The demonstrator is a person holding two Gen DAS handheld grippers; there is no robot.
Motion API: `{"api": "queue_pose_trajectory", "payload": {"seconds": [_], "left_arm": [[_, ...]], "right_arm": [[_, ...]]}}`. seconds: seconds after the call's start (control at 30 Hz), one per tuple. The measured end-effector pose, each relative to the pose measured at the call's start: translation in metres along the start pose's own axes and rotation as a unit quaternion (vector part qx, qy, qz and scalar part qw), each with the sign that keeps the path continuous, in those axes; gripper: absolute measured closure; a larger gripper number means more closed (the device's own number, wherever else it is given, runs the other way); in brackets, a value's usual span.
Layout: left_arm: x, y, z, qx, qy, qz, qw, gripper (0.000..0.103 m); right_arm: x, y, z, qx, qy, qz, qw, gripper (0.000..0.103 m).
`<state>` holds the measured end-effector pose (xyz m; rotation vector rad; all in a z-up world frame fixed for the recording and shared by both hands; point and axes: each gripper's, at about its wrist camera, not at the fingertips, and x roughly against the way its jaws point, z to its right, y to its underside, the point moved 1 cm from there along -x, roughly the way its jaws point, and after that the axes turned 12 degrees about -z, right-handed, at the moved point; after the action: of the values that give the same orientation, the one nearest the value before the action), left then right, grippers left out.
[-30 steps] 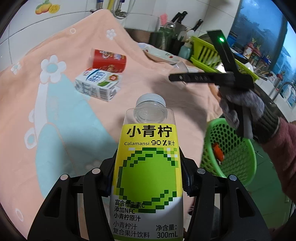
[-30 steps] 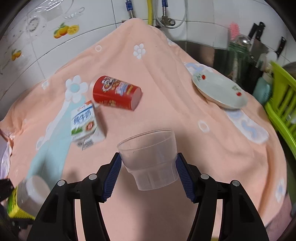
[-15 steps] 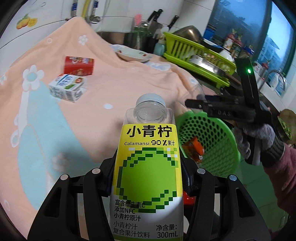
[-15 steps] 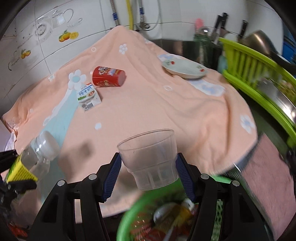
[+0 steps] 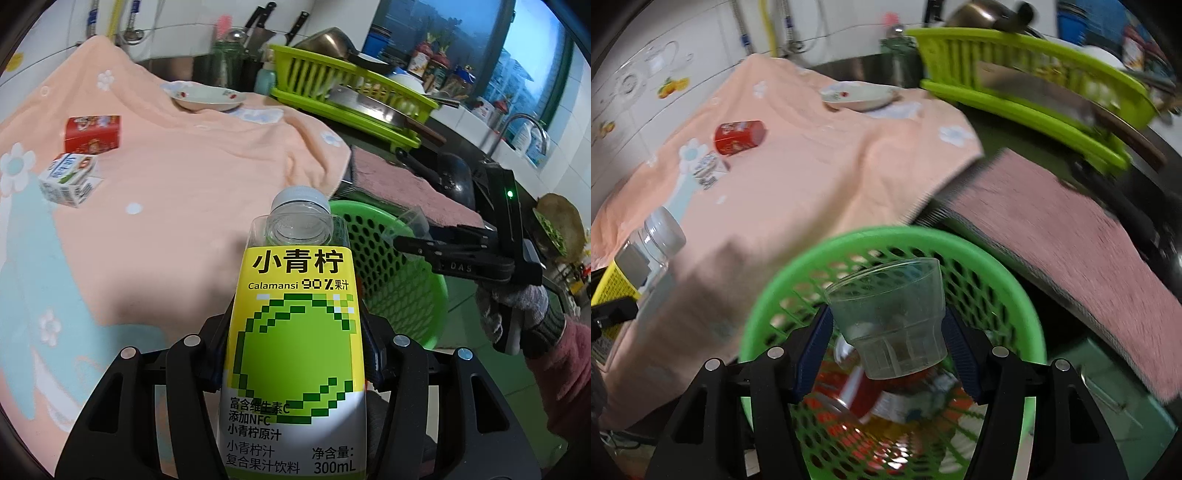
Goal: Collect trash
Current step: 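Release the cup into the basket with the right gripper while the left carries the bottle, then lower the Calamansi juice bottle into the green basket and open the left gripper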
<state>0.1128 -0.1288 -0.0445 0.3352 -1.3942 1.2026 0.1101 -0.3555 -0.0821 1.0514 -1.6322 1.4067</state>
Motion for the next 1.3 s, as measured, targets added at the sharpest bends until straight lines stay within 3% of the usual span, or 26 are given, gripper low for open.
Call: {"api": "queue_pose_trajectory", "payload": {"seconds": [0.17,0.3,0.63,1.17,1.27,1.3], "left_arm": [[-0.012,-0.005,0.017,-0.014,0.009,-0.011,0.9998,0.048],[-0.022,-0.01,0.033,-0.025,0.017,-0.019,0.9994,0.049],[-0.057,-0.028,0.07,-0.042,0.041,-0.046,0.9972,0.048],[-0.139,-0.049,0.105,-0.009,0.062,-0.105,0.9924,0.048],[-0.15,-0.05,0.107,-0.004,0.072,-0.113,0.9909,0.043],[-0.153,-0.049,0.109,-0.001,0.077,-0.113,0.9906,0.036]], "right_arm": [[0.005,0.02,0.021,-0.018,0.01,-0.003,1.0,0.043],[0.011,0.032,0.032,-0.035,0.009,0.003,0.999,0.035],[0.042,0.058,0.047,-0.056,0.007,0.036,0.998,0.028],[0.065,0.097,0.071,-0.095,0.006,0.058,0.994,0.023],[0.065,0.1,0.075,-0.099,0.006,0.058,0.993,0.023],[0.065,0.101,0.076,-0.1,0.005,0.058,0.993,0.023]]}}
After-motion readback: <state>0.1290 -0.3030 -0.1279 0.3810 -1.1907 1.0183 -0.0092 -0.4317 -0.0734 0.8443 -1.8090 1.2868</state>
